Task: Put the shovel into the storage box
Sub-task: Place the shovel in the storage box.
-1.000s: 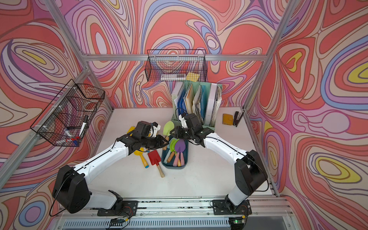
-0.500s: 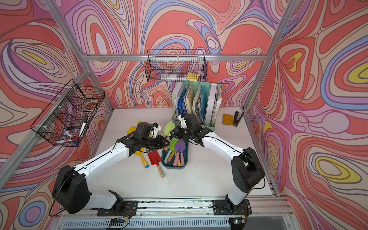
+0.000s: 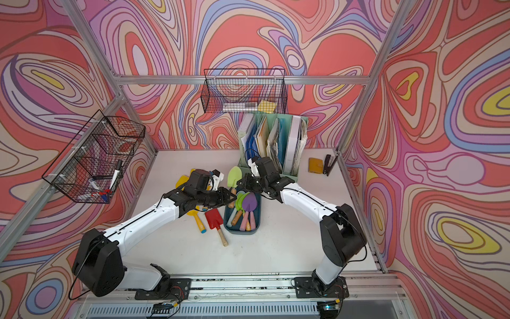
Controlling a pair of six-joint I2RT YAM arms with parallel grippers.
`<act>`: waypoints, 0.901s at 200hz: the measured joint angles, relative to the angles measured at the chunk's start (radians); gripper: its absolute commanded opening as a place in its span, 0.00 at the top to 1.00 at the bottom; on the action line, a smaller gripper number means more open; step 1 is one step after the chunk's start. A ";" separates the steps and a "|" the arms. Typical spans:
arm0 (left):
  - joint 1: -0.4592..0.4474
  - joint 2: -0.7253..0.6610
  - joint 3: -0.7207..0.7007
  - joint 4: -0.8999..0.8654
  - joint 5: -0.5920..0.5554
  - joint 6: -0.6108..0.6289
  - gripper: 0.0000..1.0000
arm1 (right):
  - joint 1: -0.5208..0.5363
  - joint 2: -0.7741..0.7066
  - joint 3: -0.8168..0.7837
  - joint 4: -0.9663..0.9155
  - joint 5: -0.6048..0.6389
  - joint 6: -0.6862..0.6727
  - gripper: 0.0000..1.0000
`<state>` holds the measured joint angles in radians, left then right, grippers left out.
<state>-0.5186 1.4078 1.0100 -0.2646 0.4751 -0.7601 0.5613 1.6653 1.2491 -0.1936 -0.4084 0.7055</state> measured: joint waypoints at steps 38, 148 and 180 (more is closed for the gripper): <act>-0.006 -0.010 0.000 0.000 0.002 0.006 0.31 | -0.001 0.005 0.000 -0.003 0.007 -0.011 1.00; -0.006 -0.075 0.000 -0.029 -0.008 0.038 0.07 | -0.004 0.012 -0.057 0.004 0.018 -0.008 1.00; -0.006 -0.098 0.001 -0.035 -0.011 0.047 0.06 | -0.004 0.012 -0.132 0.008 0.019 0.000 1.00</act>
<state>-0.5243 1.3094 1.0107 -0.3000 0.4637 -0.7132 0.5575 1.6775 1.1175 -0.1860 -0.3897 0.7052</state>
